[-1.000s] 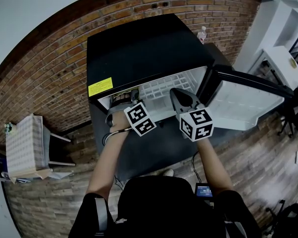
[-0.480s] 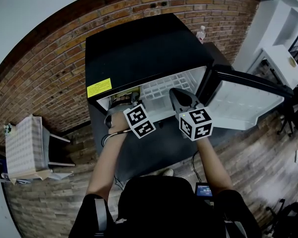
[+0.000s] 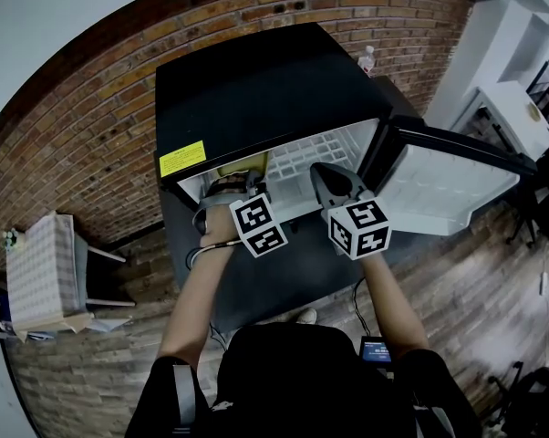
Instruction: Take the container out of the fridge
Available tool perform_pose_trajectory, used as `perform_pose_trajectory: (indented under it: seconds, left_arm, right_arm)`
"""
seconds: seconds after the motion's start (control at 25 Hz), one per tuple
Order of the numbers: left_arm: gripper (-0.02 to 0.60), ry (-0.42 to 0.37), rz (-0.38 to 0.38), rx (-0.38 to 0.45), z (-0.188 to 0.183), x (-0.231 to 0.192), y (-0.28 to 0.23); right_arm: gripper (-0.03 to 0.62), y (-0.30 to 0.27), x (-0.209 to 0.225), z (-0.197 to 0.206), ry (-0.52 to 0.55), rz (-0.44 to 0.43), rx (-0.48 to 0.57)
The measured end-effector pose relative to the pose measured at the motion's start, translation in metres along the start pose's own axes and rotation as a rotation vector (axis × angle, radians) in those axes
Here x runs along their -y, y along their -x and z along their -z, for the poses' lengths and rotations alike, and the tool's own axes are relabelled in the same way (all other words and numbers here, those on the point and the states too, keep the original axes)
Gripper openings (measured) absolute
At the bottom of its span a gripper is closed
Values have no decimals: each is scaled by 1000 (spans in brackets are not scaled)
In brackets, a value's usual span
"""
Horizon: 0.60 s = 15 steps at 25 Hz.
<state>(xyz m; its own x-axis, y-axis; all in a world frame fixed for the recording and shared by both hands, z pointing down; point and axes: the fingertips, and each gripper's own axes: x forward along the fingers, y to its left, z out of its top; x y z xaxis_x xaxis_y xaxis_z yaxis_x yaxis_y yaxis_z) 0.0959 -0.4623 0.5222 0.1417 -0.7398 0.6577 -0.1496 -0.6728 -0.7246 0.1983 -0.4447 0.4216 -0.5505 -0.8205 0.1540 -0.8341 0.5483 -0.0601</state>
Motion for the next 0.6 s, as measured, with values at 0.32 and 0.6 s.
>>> perform_pose_trajectory:
  seconds: [0.32,0.6]
  left_arm:
    - [35,-10,-10,40,-6,2,12]
    - [35,-9,18,94,-6,8,26]
  right_arm:
    - [40,5,-6,1,7,18,-8]
    - [40,7,-20,-6,16,39,5]
